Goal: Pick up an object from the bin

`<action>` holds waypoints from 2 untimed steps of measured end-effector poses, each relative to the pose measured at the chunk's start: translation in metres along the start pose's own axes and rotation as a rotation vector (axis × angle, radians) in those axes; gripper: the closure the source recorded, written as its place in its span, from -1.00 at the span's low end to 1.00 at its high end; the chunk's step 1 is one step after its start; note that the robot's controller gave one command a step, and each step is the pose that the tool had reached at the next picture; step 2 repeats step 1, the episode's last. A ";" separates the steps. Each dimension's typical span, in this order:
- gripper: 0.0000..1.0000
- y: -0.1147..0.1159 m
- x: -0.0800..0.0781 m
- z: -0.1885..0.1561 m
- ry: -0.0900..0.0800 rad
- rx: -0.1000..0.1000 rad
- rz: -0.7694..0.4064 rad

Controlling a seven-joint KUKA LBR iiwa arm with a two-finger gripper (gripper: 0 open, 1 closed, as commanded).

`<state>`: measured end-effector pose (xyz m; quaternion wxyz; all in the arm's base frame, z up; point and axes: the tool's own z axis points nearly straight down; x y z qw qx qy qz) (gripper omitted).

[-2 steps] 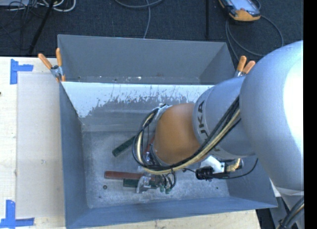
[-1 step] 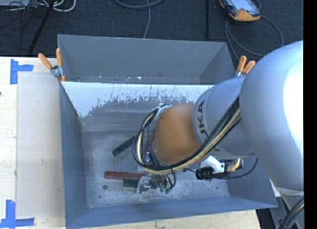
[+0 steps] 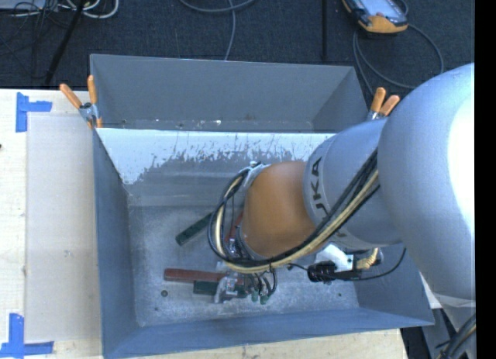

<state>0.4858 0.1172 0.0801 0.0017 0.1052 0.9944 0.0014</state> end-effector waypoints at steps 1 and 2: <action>1.00 -0.001 0.002 -0.017 0.009 0.005 0.001; 1.00 -0.001 0.002 -0.017 0.009 0.005 0.001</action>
Offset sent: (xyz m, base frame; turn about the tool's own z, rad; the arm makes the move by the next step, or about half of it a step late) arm 0.0000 0.0000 0.0820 0.0000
